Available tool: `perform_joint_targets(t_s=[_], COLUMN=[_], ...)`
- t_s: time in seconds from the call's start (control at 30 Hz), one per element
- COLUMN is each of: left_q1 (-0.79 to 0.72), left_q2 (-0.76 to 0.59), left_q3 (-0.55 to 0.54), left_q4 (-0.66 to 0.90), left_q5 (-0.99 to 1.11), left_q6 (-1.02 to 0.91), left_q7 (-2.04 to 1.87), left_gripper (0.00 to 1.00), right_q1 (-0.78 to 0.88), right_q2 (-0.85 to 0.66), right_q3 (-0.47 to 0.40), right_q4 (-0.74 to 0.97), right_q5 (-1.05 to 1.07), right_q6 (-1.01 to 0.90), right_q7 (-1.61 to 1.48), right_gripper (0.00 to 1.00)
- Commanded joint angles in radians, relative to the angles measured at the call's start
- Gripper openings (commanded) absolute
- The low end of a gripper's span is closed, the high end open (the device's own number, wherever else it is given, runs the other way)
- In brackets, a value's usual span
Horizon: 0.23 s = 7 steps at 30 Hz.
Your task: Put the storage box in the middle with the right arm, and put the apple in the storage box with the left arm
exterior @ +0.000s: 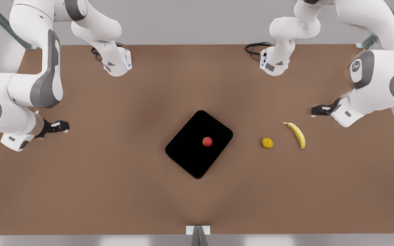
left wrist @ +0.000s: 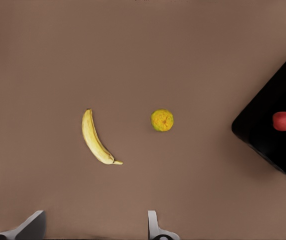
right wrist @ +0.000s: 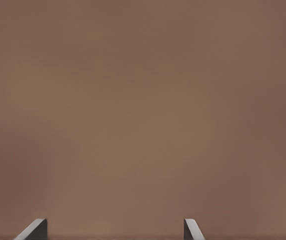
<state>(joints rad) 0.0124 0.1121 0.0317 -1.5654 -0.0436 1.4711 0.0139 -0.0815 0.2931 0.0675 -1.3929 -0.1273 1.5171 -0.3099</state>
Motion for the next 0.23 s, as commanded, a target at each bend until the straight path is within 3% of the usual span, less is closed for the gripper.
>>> perform_joint_targets(t_s=[0.0,0.03,0.2], left_q1=[-0.101,-0.101,-0.101], left_q2=[0.024,0.093,0.101], left_q3=[0.000,0.000,0.000], left_q4=[0.018,0.106,0.117], left_q5=[0.016,0.016,0.016], left_q6=[-0.005,-0.038,-0.043], left_q7=[-0.003,-0.003,-0.005], left_gripper=[1.00,1.00,1.00], right_q1=[0.000,0.002,0.000], right_q2=[0.000,0.001,0.001], right_q3=[0.000,0.000,0.000], right_q4=[0.000,0.000,0.000], right_q5=[0.000,0.000,0.000], right_q6=[0.000,0.000,0.000], right_q7=[0.000,0.000,-0.002], right_gripper=[1.00,1.00,1.00])
